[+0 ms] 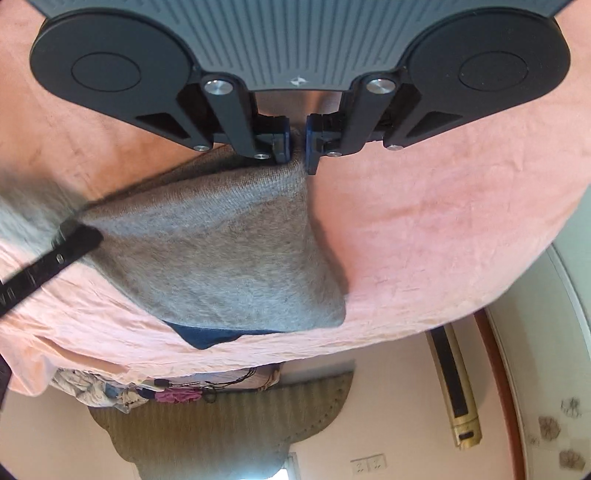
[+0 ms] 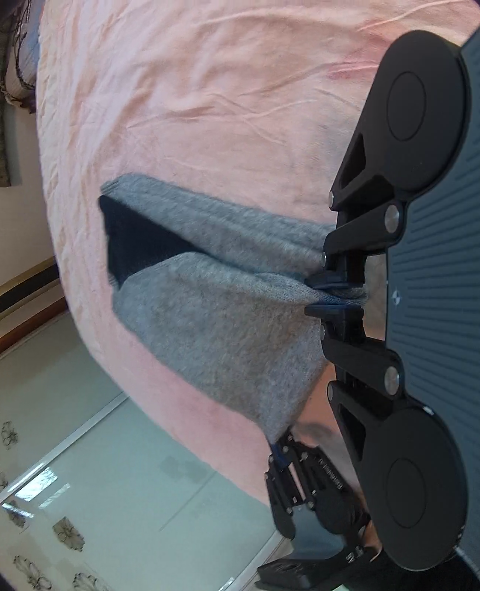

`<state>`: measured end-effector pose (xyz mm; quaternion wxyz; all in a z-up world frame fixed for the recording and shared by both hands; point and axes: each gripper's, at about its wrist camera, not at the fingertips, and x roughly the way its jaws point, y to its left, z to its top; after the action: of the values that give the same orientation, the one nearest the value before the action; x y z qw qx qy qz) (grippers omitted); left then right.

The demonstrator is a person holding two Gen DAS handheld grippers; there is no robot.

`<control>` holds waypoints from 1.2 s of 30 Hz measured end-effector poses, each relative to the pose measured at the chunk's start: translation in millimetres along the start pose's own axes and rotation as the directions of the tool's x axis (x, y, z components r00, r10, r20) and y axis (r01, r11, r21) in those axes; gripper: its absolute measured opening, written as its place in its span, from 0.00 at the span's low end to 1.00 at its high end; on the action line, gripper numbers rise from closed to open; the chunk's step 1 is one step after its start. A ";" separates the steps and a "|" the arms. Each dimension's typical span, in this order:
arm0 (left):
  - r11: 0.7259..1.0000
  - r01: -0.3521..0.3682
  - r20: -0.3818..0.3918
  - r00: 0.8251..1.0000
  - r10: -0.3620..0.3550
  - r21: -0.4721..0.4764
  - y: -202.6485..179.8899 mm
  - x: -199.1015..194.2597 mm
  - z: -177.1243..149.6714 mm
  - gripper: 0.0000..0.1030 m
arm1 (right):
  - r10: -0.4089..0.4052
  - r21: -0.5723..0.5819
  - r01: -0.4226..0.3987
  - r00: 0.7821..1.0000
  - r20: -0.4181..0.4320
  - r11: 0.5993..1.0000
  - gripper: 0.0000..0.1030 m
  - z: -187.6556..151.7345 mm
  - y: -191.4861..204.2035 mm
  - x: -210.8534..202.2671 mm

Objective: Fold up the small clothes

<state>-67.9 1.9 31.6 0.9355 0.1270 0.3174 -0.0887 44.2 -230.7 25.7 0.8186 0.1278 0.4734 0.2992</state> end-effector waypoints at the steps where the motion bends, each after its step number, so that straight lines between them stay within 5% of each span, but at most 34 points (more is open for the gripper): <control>1: 1.000 0.012 -0.001 1.000 -0.012 0.007 -2.4 -3.2 1.2 0.07 | 0.023 0.032 -0.023 1.000 0.009 0.999 0.09 1.5 -4.2 -0.5; 2: 0.999 0.038 -0.004 0.999 -0.038 0.011 -4.1 -7.4 2.3 0.08 | 0.042 0.066 -0.043 0.999 0.017 0.997 0.12 5.5 -7.0 -3.2; 6: 0.997 0.070 0.041 0.997 -0.069 -0.032 -0.5 -11.0 -6.9 0.30 | 0.101 0.141 -0.125 0.980 0.172 0.982 0.69 31.0 -17.7 -27.8; 7: 0.996 0.059 0.043 0.998 -0.056 -0.064 1.9 -7.9 -10.6 0.41 | 0.099 0.158 -0.132 0.974 0.204 0.978 0.70 40.7 -22.3 -31.0; 11: 0.983 0.045 0.039 0.999 -0.039 -0.180 16.1 -4.8 -13.4 0.64 | 0.072 0.264 -0.134 0.970 0.230 0.955 0.62 83.3 -46.2 -14.6; 15: 0.974 0.065 0.026 0.998 -0.061 -0.217 22.3 -2.1 -14.4 0.68 | 0.007 0.302 -0.052 0.989 0.148 0.952 0.56 111.5 -54.2 27.8; 18: 0.972 0.071 0.025 0.997 -0.067 -0.225 24.2 -0.2 -14.4 0.70 | -0.060 0.248 0.036 0.994 0.089 0.968 0.18 121.7 -51.4 51.2; 21: 0.967 0.086 0.028 0.996 -0.082 -0.238 25.6 -0.3 -15.6 0.73 | -0.083 0.238 0.047 0.986 0.145 0.970 0.06 126.1 -62.1 38.9; 26: 0.947 0.142 0.049 0.990 -0.133 -0.288 37.3 -5.6 -15.8 0.75 | -0.106 0.297 0.069 0.988 0.110 0.952 0.16 101.7 -81.5 36.8; 27: 0.929 0.173 0.057 0.985 -0.163 -0.326 43.2 -9.3 -16.1 0.75 | -0.080 0.303 0.036 0.988 0.134 0.952 0.21 94.1 -78.8 28.6; 28: 0.890 0.232 0.076 0.973 -0.220 -0.393 52.9 -12.3 -17.0 0.75 | -0.055 0.313 0.005 0.987 0.149 0.950 0.36 87.0 -77.1 21.7; 29: 0.826 0.301 0.102 0.952 -0.288 -0.476 63.8 -13.1 -18.0 0.76 | -0.033 0.330 -0.024 0.986 0.164 0.944 0.47 78.9 -76.4 13.5; 30: 0.758 0.354 0.122 0.930 -0.346 -0.548 73.1 -10.7 -18.7 0.76 | -0.011 0.336 -0.050 0.984 0.175 0.940 0.72 71.2 -76.4 7.2; 31: 0.669 0.405 0.151 0.902 -0.406 -0.623 82.9 -5.1 -18.8 0.76 | 0.014 0.334 -0.076 0.983 0.184 0.940 0.83 64.0 -74.9 0.5; 34: 0.475 0.485 0.225 0.834 -0.504 -0.734 98.7 17.0 -13.0 0.77 | 0.079 0.370 -0.144 0.979 0.186 0.918 0.82 51.0 -77.6 -5.7; 36: 0.400 0.484 0.214 0.803 -0.557 -0.778 102.0 44.2 -6.2 0.77 | 0.127 0.406 -0.193 0.975 0.184 0.893 0.82 46.7 -80.2 -0.3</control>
<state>-11.7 97.1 18.0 0.7988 -0.4106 0.3823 -0.2174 113.4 -290.6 10.6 0.7780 0.3624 0.4505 0.2457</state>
